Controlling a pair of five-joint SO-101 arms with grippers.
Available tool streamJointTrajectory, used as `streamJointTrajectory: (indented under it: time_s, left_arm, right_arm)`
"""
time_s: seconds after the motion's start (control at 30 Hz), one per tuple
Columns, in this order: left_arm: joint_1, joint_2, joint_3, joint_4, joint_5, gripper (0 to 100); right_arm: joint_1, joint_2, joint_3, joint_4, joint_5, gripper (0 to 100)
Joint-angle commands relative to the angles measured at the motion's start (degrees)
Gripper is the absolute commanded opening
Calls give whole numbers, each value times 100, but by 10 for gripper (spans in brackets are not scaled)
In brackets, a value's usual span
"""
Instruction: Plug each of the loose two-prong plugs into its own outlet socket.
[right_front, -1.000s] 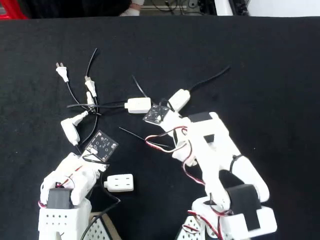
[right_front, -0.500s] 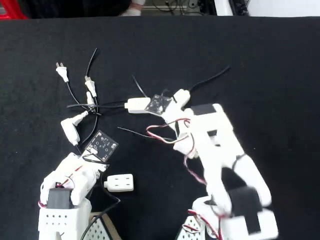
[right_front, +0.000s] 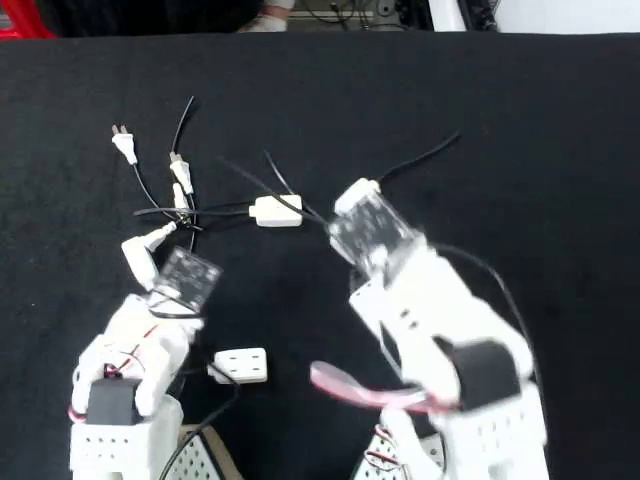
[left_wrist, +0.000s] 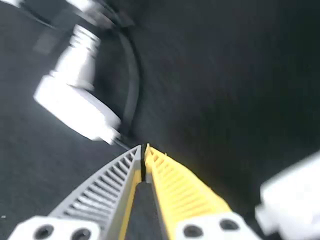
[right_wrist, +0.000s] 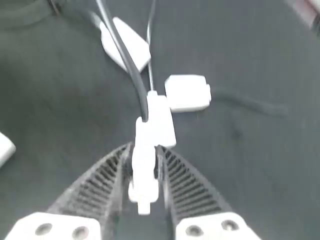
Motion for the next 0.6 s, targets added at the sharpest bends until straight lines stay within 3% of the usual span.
streamJointTrajectory:
  time_s: [0.0,0.07,0.17,0.37,0.57]
  left_arm:
    - [-13,-35,-752,-756,1125,30]
    - [-4,-26,-822,-1468,1855,30]
    - [242,18,-734,-2391,2927,31]
    - [1833,-26,-954,-1785,2963,79]
    - [2018,-26,-1385,-1116,2470,80]
  right_arm:
    - [-809,-189,171,-457,-1327,11]
    - [-1407,13,321,-1055,-2251,11]
    - [-2040,514,523,-1776,-2866,11]
    - [-2646,1429,901,-2541,-3086,11]
    - [-2910,1437,1218,-2637,-3086,11]
